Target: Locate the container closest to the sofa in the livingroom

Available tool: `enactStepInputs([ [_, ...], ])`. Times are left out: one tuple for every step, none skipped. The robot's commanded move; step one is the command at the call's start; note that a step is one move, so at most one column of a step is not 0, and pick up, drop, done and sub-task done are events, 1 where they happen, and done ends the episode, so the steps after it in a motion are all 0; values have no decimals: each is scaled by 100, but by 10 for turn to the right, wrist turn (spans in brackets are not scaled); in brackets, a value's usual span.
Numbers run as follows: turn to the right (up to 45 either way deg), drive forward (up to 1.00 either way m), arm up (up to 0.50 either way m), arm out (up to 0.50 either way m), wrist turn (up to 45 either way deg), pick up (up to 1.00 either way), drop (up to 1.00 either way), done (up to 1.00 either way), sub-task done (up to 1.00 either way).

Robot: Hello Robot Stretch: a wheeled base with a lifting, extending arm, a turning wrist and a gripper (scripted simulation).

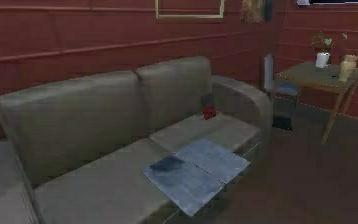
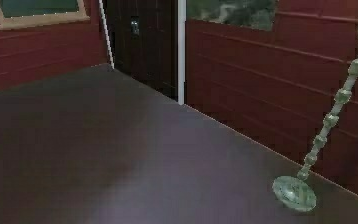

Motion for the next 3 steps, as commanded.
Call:
enactStepInputs([
  [450,0,0,0,0,0,0,0,0],
  [0,100,0,0,0,0,0,0,0],
  [0,100,0,0,0,0,0,0,0],
])
